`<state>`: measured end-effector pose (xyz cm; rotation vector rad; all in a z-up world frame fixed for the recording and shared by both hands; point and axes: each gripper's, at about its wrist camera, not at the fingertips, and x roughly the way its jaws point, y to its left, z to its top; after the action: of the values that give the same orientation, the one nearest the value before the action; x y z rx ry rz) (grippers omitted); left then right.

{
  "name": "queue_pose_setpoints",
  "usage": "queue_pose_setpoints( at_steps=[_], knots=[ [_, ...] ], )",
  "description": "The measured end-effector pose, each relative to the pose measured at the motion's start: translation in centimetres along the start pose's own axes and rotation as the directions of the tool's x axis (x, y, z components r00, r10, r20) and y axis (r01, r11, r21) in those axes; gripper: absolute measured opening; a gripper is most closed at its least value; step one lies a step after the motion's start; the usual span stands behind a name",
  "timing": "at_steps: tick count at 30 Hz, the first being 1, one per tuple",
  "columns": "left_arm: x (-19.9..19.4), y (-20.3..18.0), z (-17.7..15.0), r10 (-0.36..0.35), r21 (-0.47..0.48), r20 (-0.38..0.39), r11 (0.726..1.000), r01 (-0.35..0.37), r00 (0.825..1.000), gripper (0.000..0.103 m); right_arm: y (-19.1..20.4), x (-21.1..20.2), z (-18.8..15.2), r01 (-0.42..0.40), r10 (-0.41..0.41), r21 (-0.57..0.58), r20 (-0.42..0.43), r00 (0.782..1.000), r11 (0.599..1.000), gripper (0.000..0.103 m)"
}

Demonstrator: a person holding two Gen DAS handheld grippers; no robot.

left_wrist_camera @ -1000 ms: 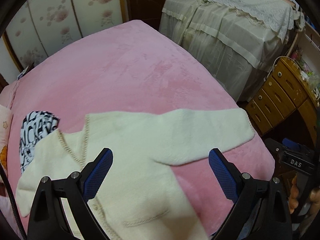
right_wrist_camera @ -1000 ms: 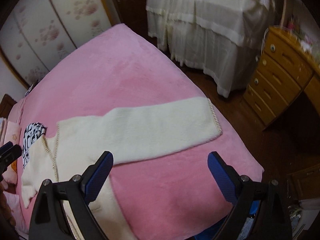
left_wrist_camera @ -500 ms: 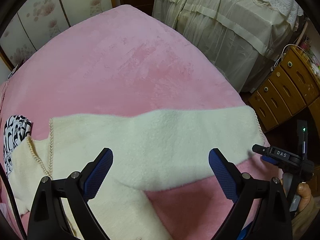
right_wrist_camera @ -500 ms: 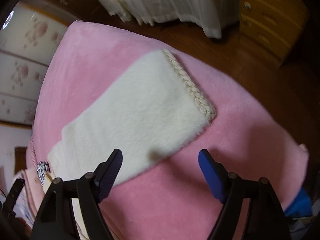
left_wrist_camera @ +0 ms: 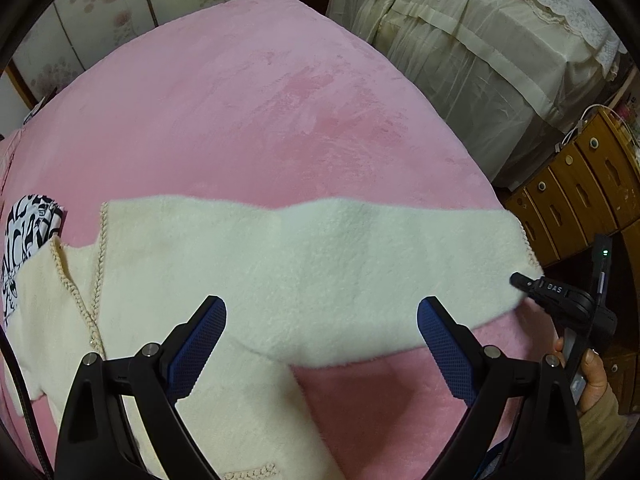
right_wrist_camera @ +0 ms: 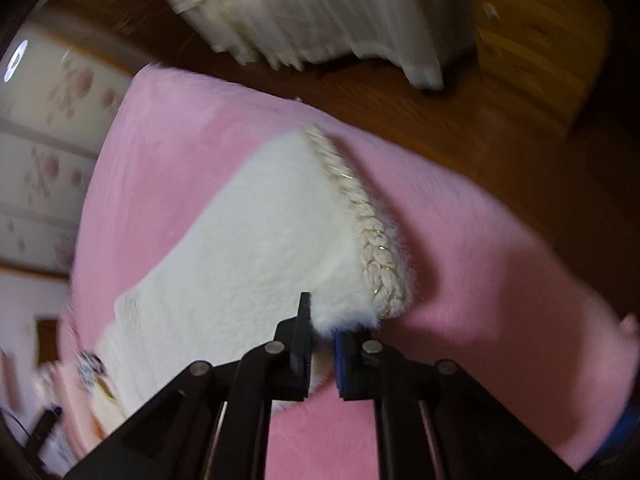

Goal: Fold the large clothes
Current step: 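Grasp the cardigan sleeve cuff with the right gripper, then fold the held sleeve across the cardigan front with the right gripper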

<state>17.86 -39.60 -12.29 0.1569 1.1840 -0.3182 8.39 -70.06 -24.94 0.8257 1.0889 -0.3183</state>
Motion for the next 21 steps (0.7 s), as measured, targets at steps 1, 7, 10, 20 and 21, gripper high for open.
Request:
queue_pose_setpoints(
  at_steps=[1,7,10,20,21],
  knots=[
    [-0.3,0.3,-0.1,0.000,-0.005,0.000,1.000,0.000,1.000,0.096,1.0,-0.8,0.0,0.005,-0.004,-0.043,0.019,1.000,0.999,0.008],
    [-3.5,4.7,-1.4,0.006,-0.057,0.015,0.998,-0.005,1.000,0.095,10.4,-8.3,-2.6,-0.102,0.139,-0.326,0.093,0.986,0.940,0.008],
    [-5.2,7.7,-2.1,0.017,-0.087,0.045,0.996,-0.013,0.999,0.095,16.5,-10.9,-5.5,-0.155,0.223,-0.484,0.085,0.971,0.861,0.008],
    [-6.3,22.7,-8.1,0.056,-0.288,0.062,0.957,-0.036,0.996,0.095,33.2,-4.5,-18.9,-0.231,0.247,-0.796,-0.106,0.963,0.560,0.009],
    [-5.7,23.7,-8.7,0.045,-0.296,0.053,0.955,-0.027,0.998,0.095,34.2,-2.6,-20.6,-0.216,0.210,-0.816,-0.119,0.970,0.535,0.009]
  ],
)
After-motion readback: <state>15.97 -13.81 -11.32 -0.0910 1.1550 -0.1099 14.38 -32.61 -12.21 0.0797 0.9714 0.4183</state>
